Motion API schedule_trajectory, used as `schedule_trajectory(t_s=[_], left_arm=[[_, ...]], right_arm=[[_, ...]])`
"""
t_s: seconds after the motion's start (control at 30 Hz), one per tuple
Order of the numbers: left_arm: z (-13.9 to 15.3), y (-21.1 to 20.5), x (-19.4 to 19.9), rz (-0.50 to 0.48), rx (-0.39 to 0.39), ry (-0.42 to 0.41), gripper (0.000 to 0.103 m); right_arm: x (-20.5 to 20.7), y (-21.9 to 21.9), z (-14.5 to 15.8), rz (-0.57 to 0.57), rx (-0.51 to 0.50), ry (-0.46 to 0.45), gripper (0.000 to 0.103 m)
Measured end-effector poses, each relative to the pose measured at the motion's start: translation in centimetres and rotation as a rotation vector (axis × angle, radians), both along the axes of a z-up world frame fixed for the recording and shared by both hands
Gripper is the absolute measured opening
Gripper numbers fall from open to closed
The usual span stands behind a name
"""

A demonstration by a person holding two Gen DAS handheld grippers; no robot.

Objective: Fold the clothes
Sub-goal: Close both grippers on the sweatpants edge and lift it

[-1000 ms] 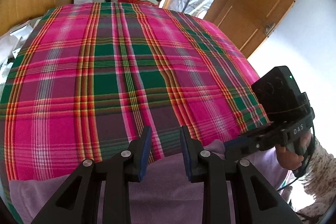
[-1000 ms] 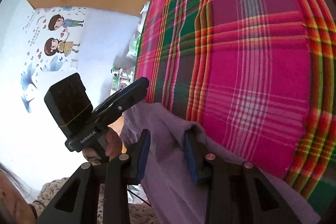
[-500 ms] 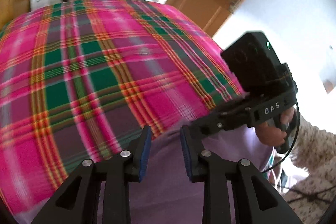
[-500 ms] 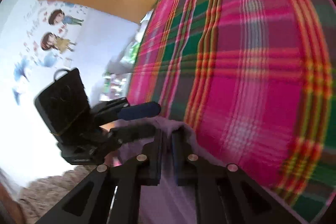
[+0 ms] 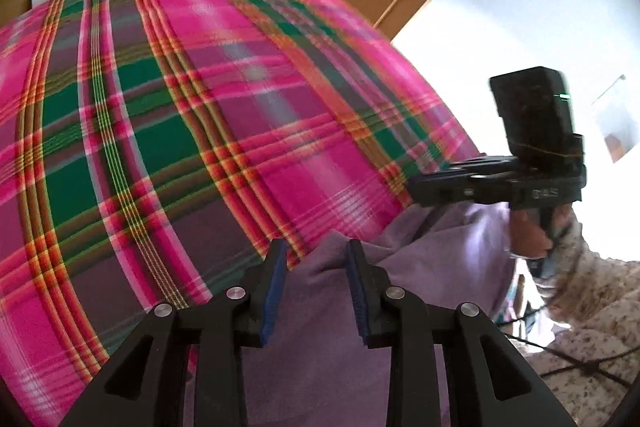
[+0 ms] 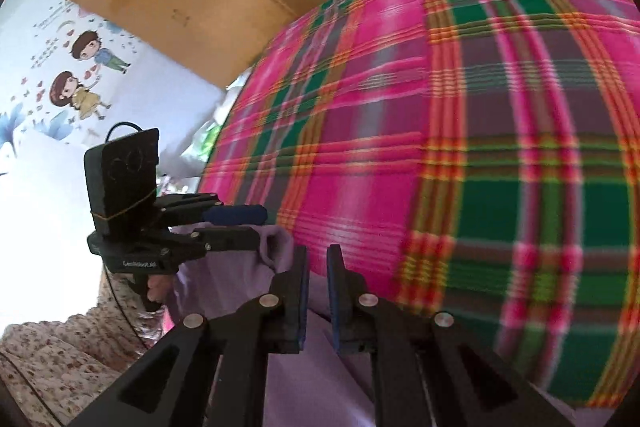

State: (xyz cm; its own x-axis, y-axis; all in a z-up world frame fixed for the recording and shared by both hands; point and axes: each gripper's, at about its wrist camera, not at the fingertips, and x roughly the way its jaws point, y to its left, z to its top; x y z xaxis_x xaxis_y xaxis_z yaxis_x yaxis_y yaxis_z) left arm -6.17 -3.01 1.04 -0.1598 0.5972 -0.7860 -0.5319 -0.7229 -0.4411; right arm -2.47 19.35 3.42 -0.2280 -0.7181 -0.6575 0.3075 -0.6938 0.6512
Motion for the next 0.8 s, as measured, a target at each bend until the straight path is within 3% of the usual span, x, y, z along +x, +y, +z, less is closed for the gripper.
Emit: schedule_trajectory(t_s=[0.23,0.4,0.53,0.7,0.77,0.8], left_arm=[[0.5,0.0,0.3,-0.013,0.043,-0.013,0.031],[0.1,-0.1,-0.1,-0.014,0.007,-0.027,0.032],[-0.3,0.6,0.4,-0.057,0.019,-0.043,0.038],[-0.6,1.5,0.6,-0.083,0.012,-0.051,0.039],[-0.7,1.7,0.6,-0.082,0.014,-0.053,0.032],[-0.6,1.8,0.6,-0.074,0.01,-0.045,0.019]], right_arm=[[0.8,0.8,-0.5,-0.041,-0.024,-0.019,0.012],[1.1,0.4,-0.4,-0.037,-0.037,-0.016,0.012],[1.3,0.5,-0.5,-0.045,-0.039,-0.015,0.013],[1.4,0.2,-0.8,-0.073,-0.047,-0.02,0.014],[1.5,0.5,-0.8,-0.086,-0.048,-0.019,0.014],[1.5,0.6,-0.8,-0.092,-0.048,-0.017,0.014]])
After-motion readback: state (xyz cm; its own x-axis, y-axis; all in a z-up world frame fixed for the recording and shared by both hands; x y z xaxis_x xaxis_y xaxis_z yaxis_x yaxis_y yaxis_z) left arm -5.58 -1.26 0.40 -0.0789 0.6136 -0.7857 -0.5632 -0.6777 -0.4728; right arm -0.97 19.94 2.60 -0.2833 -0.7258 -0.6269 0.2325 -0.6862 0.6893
